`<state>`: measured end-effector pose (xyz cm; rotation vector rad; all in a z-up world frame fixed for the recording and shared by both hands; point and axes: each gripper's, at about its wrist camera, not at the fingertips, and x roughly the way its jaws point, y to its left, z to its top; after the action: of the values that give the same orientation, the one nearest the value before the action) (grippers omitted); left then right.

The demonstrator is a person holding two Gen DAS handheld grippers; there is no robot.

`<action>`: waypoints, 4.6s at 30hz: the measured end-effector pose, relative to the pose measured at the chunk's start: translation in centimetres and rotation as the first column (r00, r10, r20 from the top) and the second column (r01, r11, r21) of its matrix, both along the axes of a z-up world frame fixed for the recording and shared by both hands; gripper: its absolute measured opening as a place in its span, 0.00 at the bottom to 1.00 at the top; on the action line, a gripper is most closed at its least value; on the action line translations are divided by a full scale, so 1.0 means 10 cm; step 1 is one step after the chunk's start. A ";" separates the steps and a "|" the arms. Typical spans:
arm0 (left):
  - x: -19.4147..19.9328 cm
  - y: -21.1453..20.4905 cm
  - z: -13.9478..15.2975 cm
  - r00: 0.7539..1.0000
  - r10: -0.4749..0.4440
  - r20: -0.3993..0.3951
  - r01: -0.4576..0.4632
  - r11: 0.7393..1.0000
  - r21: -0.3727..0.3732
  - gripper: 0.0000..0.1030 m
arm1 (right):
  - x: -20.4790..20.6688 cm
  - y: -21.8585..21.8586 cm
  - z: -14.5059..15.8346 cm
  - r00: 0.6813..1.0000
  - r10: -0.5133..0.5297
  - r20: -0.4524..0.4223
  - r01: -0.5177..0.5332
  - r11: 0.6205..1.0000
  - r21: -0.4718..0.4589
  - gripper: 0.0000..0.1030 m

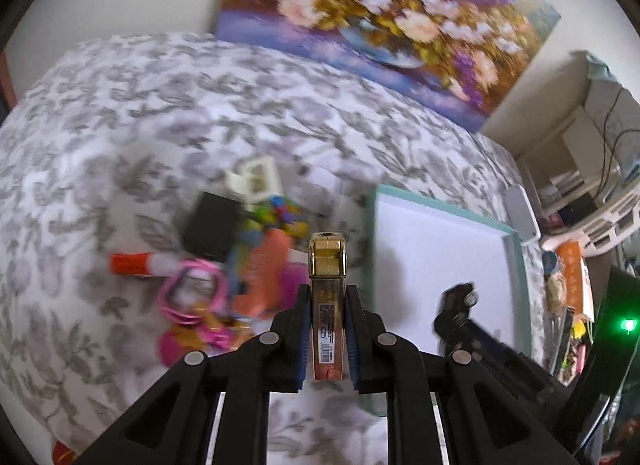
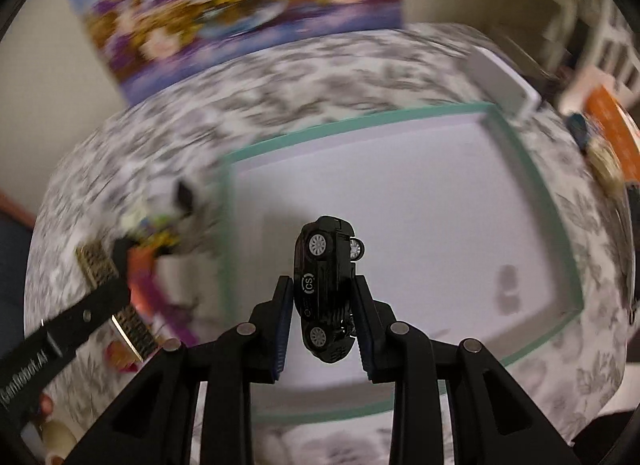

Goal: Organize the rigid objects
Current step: 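Carry the harmonica and car into the teal tray with both tools, then open both tools to release the harmonica and car in the tray, then grasp the purple lighter with the right tool while the left tool grasps the glue stick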

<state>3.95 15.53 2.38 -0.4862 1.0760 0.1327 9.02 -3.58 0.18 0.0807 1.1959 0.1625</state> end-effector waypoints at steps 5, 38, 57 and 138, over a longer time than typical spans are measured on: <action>0.26 -0.37 -0.04 0.998 -0.069 0.004 0.069 0.997 0.031 0.16 | 0.19 -0.31 -0.02 0.997 -0.083 0.008 0.083 0.996 -0.032 0.30; 0.95 -0.99 -0.37 0.988 -0.148 -0.032 0.151 0.983 0.107 0.44 | 0.60 -0.65 -0.26 0.994 -0.108 0.013 0.108 0.987 -0.122 0.30; 0.65 -0.43 -0.24 0.999 0.038 -0.012 -0.036 0.991 0.125 1.00 | 0.45 -0.59 -0.19 0.994 -0.101 0.030 0.104 0.986 -0.134 0.83; -0.13 1.45 -0.86 0.942 0.248 -0.227 -0.247 0.968 0.034 0.93 | -0.23 1.42 -0.57 0.951 0.284 -0.124 -0.288 0.957 -0.017 0.30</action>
<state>2.63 30.07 -6.22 -0.6115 1.2374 0.4225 6.75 10.64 -5.48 -0.1165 1.3272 0.3963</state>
